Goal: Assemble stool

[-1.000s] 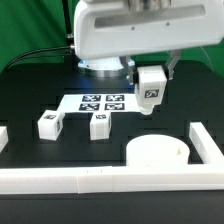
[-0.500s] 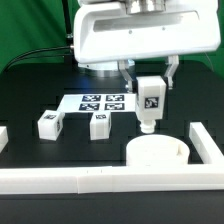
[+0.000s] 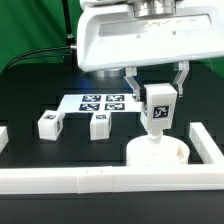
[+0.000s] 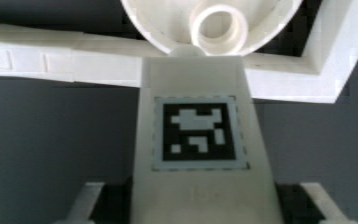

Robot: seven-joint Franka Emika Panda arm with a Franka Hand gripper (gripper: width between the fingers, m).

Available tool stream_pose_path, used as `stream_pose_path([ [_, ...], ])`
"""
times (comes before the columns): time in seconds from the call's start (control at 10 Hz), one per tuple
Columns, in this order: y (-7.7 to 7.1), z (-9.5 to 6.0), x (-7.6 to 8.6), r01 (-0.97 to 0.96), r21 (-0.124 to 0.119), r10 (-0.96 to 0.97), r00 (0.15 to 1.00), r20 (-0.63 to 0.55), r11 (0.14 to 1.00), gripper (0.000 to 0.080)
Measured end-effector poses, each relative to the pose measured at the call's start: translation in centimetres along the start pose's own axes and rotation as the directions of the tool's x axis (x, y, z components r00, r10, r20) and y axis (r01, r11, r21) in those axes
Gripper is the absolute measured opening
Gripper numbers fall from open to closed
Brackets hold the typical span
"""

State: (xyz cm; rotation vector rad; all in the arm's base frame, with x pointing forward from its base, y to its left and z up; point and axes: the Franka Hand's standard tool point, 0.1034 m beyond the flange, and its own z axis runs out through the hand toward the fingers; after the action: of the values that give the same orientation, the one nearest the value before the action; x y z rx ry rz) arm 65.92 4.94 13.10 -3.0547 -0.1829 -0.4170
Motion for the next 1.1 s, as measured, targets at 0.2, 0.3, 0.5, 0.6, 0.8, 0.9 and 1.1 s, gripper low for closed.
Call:
stream_pose_path([
  [0.2,-1.1,0.3,0.0,-0.019,0.003,0.019,1.000,-0.004,1.000,0.0337],
  [0.3,-1.6,0.5,0.2,-0.009,0.003,0.009,1.000,-0.023,1.000,0.0337],
  [0.5,-1.5,0.8,0.1,0.014,0.002,-0.014,1.000,-0.024,1.000,0.0337],
  [0.6,-1.5,0.8,0.1,0.014,0.002,-0.014,1.000,-0.024,1.000,0.0337],
  [0.8,-1.6,0.8,0.0,0.013,0.003,-0.013,1.000,-0.026,1.000,0.0337],
  [0.9,-2.1,1.2,-0.1,0.016,0.004,-0.016,0.999,-0.033,1.000,0.0337],
  [1.1,-2.1,1.8,-0.4,0.020,0.004,-0.020,0.999,-0.026,1.000,0.0337],
])
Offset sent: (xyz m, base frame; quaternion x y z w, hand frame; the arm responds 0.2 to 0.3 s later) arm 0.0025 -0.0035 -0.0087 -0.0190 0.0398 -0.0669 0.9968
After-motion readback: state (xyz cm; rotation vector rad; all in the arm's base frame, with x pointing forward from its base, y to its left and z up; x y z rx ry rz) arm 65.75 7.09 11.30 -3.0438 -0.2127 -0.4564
